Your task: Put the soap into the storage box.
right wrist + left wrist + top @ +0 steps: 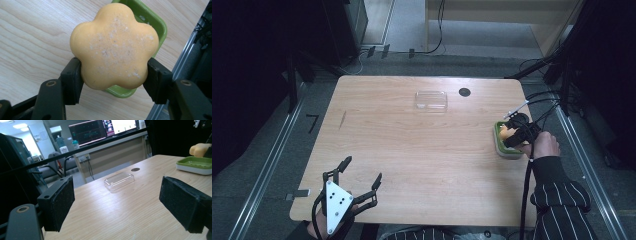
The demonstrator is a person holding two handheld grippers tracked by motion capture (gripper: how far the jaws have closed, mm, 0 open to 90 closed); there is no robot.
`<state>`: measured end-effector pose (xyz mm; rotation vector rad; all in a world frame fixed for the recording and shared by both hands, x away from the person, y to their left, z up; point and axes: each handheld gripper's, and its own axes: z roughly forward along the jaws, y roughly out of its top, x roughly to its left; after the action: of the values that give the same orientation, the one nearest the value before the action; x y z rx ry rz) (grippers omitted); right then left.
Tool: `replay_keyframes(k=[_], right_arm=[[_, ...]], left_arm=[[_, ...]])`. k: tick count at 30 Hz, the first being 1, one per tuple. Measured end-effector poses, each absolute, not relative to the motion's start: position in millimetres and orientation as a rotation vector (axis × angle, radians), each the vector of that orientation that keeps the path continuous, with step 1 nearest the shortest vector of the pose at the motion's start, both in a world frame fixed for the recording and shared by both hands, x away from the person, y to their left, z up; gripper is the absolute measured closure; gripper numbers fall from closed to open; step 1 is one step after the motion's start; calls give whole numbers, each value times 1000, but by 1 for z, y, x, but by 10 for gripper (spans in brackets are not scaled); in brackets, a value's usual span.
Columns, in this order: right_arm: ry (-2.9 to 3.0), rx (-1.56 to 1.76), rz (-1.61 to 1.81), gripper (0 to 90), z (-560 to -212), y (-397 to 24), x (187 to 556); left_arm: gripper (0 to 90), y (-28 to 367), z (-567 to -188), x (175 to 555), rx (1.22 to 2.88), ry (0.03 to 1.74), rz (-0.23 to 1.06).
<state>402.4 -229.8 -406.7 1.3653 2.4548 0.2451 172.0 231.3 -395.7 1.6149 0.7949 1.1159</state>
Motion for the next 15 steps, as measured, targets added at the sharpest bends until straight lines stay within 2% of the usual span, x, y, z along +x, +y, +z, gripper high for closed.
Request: replay_keyframes(k=[15], right_arm=[[2454, 1385, 228, 403, -413, -235, 417]], left_arm=[[130, 231, -396, 172, 1614, 796, 1115]])
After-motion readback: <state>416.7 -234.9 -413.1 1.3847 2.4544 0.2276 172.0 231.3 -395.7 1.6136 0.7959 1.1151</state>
